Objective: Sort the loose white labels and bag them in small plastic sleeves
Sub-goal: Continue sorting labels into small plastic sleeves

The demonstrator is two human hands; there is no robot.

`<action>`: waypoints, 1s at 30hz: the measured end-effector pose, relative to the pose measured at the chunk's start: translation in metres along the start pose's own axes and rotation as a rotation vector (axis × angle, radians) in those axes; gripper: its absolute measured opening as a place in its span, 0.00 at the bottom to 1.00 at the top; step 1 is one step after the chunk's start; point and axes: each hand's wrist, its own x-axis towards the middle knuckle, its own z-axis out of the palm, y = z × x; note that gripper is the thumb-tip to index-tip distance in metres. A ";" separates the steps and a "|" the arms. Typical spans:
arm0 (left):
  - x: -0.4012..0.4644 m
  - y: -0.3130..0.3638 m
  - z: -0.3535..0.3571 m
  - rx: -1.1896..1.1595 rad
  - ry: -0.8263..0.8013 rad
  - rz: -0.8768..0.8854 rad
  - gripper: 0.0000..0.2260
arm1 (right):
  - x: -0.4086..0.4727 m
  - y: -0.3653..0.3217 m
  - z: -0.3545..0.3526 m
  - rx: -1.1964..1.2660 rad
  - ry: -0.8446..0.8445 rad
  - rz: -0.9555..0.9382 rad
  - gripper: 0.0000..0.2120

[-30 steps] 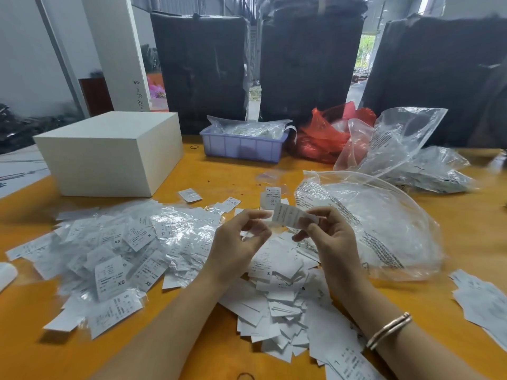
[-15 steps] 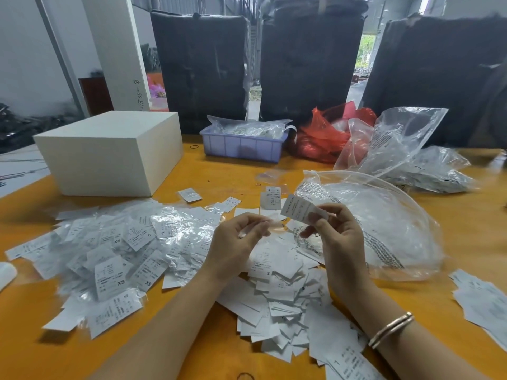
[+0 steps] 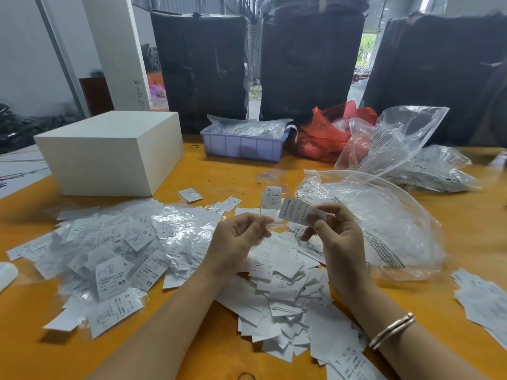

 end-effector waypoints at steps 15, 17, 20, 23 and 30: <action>0.002 -0.001 -0.002 -0.033 0.034 -0.073 0.03 | 0.001 0.005 -0.003 -0.241 -0.218 -0.009 0.12; 0.001 -0.001 0.000 0.011 0.006 -0.060 0.03 | 0.000 0.007 -0.001 -0.301 -0.234 -0.013 0.15; 0.000 -0.002 0.000 0.053 -0.024 -0.041 0.06 | 0.000 0.008 0.002 -0.317 -0.238 0.000 0.18; 0.000 -0.002 0.000 0.088 -0.053 -0.041 0.08 | 0.000 0.007 0.003 -0.294 -0.282 0.040 0.21; 0.001 -0.002 -0.002 0.061 0.027 -0.045 0.07 | 0.002 0.003 0.001 -0.214 -0.161 0.093 0.06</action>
